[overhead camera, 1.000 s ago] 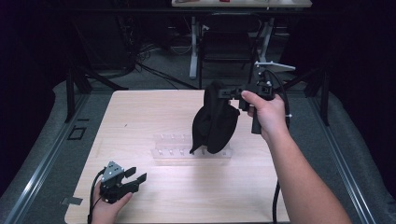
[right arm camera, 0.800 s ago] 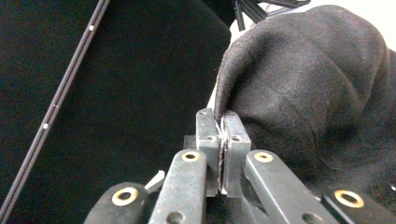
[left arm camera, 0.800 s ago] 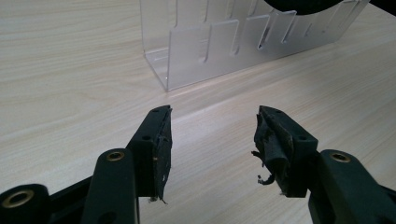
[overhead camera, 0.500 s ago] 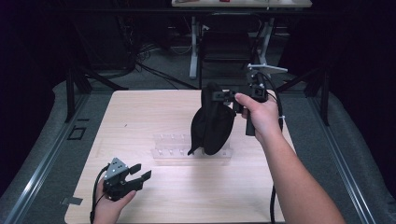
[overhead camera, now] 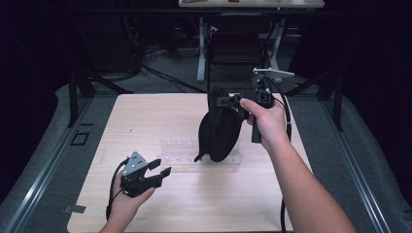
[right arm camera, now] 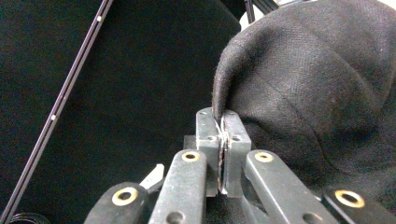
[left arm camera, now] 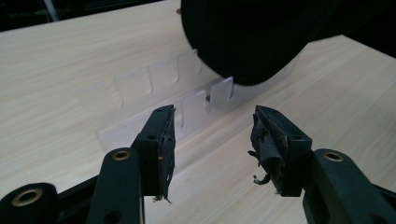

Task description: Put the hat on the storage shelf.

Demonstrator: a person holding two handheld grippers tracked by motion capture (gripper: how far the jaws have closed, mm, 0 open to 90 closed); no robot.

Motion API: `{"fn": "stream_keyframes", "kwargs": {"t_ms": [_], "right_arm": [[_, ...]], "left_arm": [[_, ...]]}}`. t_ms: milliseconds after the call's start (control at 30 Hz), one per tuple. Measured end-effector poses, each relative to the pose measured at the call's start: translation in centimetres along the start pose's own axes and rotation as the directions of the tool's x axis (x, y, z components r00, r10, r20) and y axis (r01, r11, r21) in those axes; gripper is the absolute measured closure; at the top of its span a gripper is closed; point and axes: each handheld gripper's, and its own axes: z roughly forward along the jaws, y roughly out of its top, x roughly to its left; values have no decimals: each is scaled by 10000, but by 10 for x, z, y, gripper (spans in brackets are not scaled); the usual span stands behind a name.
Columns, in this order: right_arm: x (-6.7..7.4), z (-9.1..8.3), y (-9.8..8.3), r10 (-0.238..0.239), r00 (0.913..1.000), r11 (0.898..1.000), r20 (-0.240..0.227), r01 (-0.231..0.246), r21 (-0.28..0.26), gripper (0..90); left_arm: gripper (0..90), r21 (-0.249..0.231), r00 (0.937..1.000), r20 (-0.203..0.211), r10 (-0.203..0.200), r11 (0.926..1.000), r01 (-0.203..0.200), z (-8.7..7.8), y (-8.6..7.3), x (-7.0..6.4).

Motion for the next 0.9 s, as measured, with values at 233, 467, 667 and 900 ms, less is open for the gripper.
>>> {"fn": "stream_keyframes", "kwargs": {"t_ms": [233, 467, 667, 900], "right_arm": [[-2, 2, -3, 139, 9996, 9999, -230, -139, 24, 882], [0, 4, -3, 157, 9997, 9999, -197, -156, 62, 882], [1, 7, -3, 195, 9994, 9998, -281, -192, 80, 882], [3, 11, -3, 163, 9994, 9999, -300, -162, 44, 882]], "left_arm": [[494, 12, 9989, 344, 333, 9994, -334, 10, 21, -14], [535, -18, 9966, 547, 614, 9981, -614, 17, 34, -26], [559, -63, 9949, 726, 699, 9976, -696, 23, 39, -33], [582, -74, 9934, 767, 855, 9963, -852, 28, 46, -38]]}}
